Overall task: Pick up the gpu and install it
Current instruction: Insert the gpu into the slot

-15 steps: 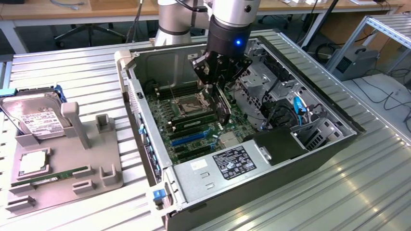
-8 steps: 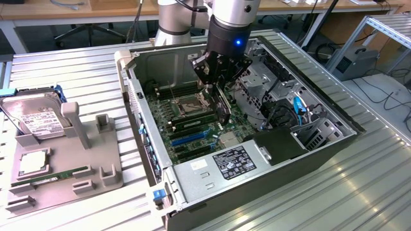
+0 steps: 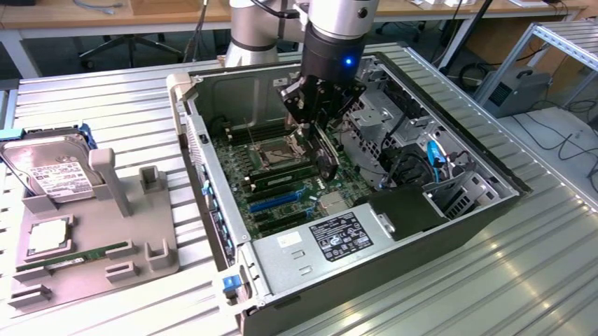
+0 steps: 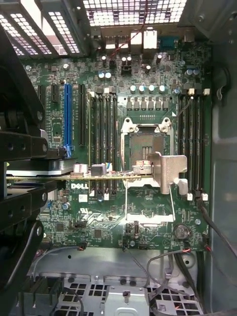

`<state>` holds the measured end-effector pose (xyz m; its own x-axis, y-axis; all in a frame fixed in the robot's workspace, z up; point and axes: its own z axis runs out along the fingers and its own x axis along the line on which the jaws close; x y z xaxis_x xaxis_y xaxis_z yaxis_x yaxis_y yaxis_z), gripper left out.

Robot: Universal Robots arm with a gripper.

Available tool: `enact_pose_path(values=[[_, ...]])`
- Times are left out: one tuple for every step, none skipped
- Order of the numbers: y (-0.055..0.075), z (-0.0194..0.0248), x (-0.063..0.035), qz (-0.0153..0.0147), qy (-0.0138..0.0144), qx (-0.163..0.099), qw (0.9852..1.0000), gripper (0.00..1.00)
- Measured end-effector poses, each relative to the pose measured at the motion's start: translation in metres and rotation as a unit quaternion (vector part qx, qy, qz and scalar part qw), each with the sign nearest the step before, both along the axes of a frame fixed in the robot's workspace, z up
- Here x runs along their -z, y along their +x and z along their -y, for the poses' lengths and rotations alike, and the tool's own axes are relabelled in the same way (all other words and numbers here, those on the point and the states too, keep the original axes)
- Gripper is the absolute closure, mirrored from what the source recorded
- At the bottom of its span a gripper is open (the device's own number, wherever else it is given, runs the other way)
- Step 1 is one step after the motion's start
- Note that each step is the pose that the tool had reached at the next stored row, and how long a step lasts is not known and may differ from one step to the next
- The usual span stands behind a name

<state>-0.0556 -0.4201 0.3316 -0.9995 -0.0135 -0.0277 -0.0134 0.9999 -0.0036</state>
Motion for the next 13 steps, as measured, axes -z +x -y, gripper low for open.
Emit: enact_pose_path(values=[[0.0000,0.0000,0.0000,0.0000,0.0000,-0.004,1.0000,0.73],[0.0000,0.0000,0.0000,0.0000,0.0000,-0.009,1.0000,0.73],[0.0000,0.0000,0.0000,0.0000,0.0000,-0.013,0.9999,0.73],[0.0000,0.0000,0.0000,0.0000,0.0000,-0.021,0.9998,0.73],[0.0000,0.0000,0.0000,0.0000,0.0000,-0.028,0.9996,0.73],[0.0000,0.0000,0.0000,0.0000,0.0000,-0.036,0.9994,0.73],[0.0000,0.0000,0.0000,0.0000,0.0000,-0.042,0.9991,0.73],[0.0000,0.0000,0.0000,0.0000,0.0000,-0.047,0.9989,0.73],[0.0000,0.0000,0.0000,0.0000,0.0000,-0.052,0.9986,0.73],[0.0000,0.0000,0.0000,0.0000,0.0000,-0.057,0.9984,0.73],[0.0000,0.0000,0.0000,0.0000,0.0000,-0.061,0.9981,0.73],[0.0000,0.0000,0.0000,0.0000,0.0000,-0.065,0.9979,0.73],[0.0000,0.0000,0.0000,0.0000,0.0000,-0.069,0.9976,0.73]])
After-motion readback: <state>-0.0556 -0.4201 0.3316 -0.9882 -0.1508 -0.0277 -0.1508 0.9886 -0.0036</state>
